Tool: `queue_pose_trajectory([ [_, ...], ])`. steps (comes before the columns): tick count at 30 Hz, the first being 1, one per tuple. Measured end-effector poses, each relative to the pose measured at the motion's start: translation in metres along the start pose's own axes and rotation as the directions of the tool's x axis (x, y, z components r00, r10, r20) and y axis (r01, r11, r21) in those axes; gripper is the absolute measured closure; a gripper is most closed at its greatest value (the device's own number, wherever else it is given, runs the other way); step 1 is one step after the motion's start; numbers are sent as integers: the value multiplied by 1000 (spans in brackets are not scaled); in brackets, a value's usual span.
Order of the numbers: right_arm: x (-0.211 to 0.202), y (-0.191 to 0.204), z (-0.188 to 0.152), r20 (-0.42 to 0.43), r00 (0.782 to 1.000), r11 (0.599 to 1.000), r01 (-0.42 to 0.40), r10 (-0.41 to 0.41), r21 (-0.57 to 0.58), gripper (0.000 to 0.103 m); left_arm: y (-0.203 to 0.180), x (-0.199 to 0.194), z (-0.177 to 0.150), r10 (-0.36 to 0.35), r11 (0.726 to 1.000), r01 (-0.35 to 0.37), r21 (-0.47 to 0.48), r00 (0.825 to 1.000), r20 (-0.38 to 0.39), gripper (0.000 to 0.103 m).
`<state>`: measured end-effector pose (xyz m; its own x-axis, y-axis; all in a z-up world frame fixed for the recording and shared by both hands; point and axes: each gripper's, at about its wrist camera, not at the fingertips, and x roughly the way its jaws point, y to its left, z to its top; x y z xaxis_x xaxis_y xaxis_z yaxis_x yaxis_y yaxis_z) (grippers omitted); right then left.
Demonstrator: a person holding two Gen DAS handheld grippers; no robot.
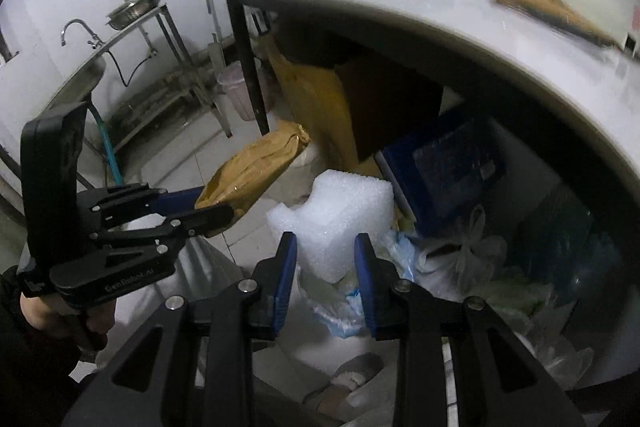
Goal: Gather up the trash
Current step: 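Carry the packet down to the bin with the left tool while the right tool carries the foam, then open the left tool over the bin while the right tool opens to drop the foam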
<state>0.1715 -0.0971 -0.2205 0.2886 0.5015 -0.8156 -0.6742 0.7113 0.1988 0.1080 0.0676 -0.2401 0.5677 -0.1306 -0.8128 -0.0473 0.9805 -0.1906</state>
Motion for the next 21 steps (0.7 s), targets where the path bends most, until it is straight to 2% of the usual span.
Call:
queue_pose_trajectory([
  [11, 54, -37, -8, -84, 996, 997, -13, 20, 73, 77, 2, 67, -8, -13, 1000, 9, -28, 989, -147, 76],
  [14, 63, -45, -8, -101, 995, 996, -15, 23, 83, 77, 3, 80, -7, -19, 999, 13, -39, 984, -177, 66],
  [16, 71, -50, -9, -112, 993, 996, -15, 25, 89, 77, 6, 86, -7, -33, 998, 22, -59, 981, -189, 54],
  [18, 78, -54, -10, -123, 992, 996, -14, 26, 92, 77, 8, 90, -7, -38, 997, 24, -72, 981, -188, 49],
  [21, 89, -56, -11, -140, 990, 995, -13, 27, 95, 78, 12, 94, -8, -37, 996, 21, -85, 980, -194, 49],
])
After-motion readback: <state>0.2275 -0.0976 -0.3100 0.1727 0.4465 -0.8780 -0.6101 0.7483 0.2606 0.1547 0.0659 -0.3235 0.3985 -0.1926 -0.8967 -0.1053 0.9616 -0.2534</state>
